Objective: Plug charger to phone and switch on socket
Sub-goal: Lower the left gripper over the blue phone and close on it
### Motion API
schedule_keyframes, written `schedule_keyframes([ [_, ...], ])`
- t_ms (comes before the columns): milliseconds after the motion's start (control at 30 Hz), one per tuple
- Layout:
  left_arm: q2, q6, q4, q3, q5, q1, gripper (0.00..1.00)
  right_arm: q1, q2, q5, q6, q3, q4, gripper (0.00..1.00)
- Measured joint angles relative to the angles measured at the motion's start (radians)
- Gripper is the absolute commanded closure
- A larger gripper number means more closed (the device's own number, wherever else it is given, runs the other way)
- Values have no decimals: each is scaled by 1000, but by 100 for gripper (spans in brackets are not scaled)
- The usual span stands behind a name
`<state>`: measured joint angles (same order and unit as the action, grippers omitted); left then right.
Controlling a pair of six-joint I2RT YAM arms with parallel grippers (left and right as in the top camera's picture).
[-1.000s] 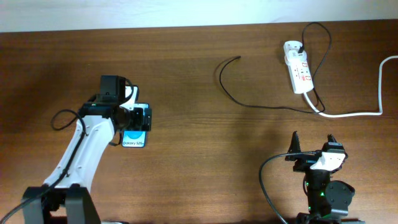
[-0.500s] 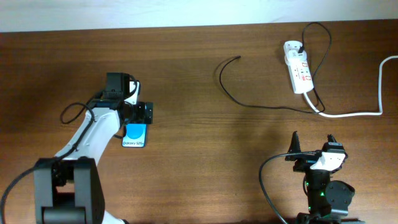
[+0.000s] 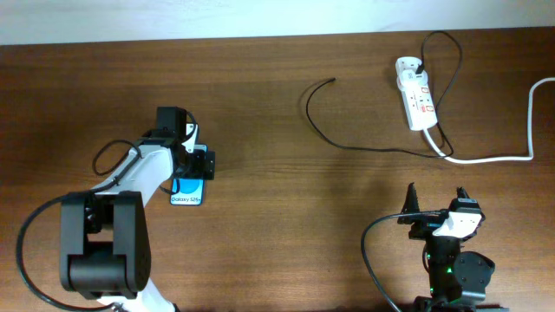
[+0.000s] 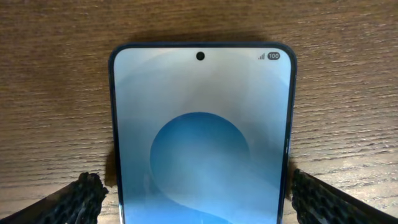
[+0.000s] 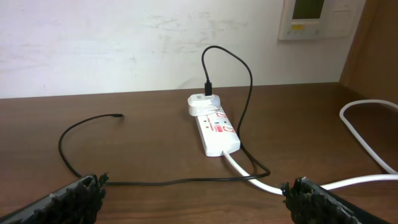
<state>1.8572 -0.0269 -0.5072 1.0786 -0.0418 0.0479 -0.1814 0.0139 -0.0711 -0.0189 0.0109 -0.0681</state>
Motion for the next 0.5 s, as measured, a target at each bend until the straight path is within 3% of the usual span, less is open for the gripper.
schedule_keyframes([
  [400,0,0,-88,14,2,-5,0,0,0,0,0,0,0,2],
  [500,0,0,-91,14,6,-5,4,0,0,0,0,0,0,2],
])
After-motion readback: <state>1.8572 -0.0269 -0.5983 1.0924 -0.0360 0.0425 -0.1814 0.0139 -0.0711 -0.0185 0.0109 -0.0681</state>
